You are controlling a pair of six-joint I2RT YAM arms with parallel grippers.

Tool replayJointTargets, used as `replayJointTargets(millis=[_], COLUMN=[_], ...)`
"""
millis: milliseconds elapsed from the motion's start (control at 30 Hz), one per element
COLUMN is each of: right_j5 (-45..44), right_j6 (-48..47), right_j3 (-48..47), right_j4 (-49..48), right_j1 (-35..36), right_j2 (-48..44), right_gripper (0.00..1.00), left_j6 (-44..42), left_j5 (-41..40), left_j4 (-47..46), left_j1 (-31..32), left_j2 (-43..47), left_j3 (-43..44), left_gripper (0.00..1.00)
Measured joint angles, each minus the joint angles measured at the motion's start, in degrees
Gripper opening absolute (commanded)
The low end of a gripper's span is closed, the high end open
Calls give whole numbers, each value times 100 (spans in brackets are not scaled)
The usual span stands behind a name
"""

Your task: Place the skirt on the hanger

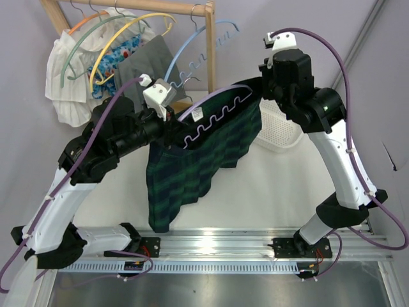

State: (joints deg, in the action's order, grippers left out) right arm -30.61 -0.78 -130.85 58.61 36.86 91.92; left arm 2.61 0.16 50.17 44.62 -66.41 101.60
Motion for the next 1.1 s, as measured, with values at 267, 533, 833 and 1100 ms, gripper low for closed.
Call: replayJointTargets(millis=[267, 533, 833, 1100], right_j5=[251, 155, 459, 852], right_j6=[24, -52, -149, -129], right_j3=[-269, -356, 520, 817], right_j4=[13, -15, -238, -236], right_j1=[723, 1453, 1456, 1362], right_j2=[79, 140, -142, -247], right_gripper=[0, 0, 0, 81], left_j6=[2, 0, -7, -11], left_j5=[-4, -33, -160, -151], left_j4=[9, 11, 61, 144], left_j1=[0, 20, 26, 26], left_j2=[4, 2, -26, -22], left_j3=[0, 0, -2, 11], left_gripper=[0, 0, 0, 0])
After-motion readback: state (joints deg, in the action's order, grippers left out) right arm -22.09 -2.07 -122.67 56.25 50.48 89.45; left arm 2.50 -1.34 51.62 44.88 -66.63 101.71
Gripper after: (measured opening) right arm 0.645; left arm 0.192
